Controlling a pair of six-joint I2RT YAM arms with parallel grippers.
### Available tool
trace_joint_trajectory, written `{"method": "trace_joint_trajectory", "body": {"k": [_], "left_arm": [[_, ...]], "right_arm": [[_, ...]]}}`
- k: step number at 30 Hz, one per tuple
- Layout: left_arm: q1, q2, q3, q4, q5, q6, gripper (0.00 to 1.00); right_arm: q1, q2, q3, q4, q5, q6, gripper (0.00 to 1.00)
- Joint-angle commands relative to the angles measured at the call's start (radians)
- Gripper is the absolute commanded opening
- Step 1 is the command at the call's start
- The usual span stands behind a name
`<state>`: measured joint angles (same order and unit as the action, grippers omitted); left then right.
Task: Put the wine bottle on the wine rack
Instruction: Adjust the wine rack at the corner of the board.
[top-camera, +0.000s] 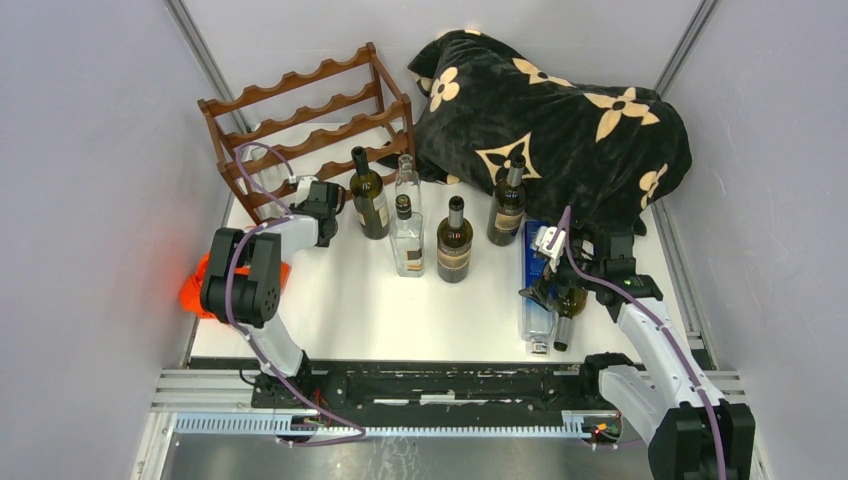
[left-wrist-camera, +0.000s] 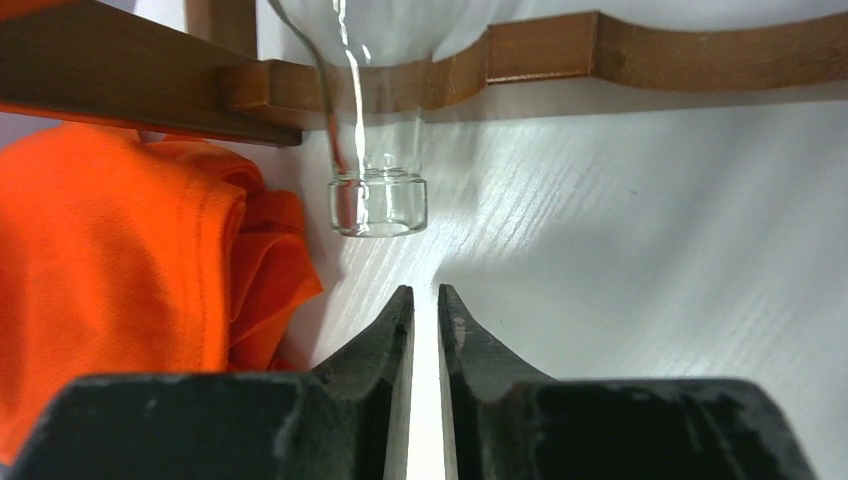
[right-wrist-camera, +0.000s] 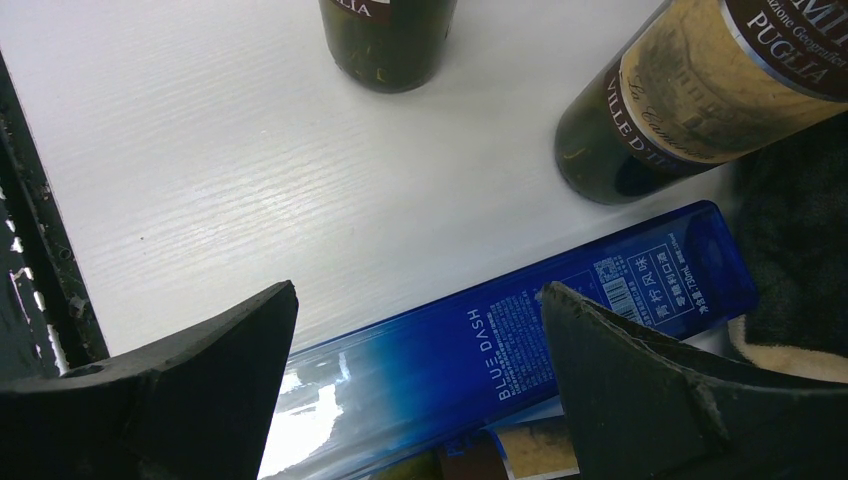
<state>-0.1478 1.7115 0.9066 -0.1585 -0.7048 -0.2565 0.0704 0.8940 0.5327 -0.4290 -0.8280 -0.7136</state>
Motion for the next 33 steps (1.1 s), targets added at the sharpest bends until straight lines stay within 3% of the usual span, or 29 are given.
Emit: {"method": "trace_joint_trajectory", "body": {"k": [1,7,10,15,33], "left_arm": [[0.009,0.055,0.064,-0.009,-0.048,-0.015,0.2],[0.017,0.045,0.077,0.012,-0.082,0.009,0.19],[0.019,0.048,0.094,0.023,-0.113,0.032,0.1],[0.02,0.044,0.084,0.058,-0.132,0.046,0.02],[0.019,0.018,-0.016,0.3,-0.196,0.139,0.02]], "right_arm": [[0.004,-0.013,0.026,0.01,0.001,-0.016,0.98],[0.005,-0.009,0.026,0.01,0.004,-0.017,0.98],[0.006,-0.009,0.026,0.01,0.004,-0.017,0.98],[0.005,-0.009,0.025,0.011,0.008,-0.017,0.98],[0.009,-0.005,0.023,0.012,0.013,-0.02,0.98]]}}
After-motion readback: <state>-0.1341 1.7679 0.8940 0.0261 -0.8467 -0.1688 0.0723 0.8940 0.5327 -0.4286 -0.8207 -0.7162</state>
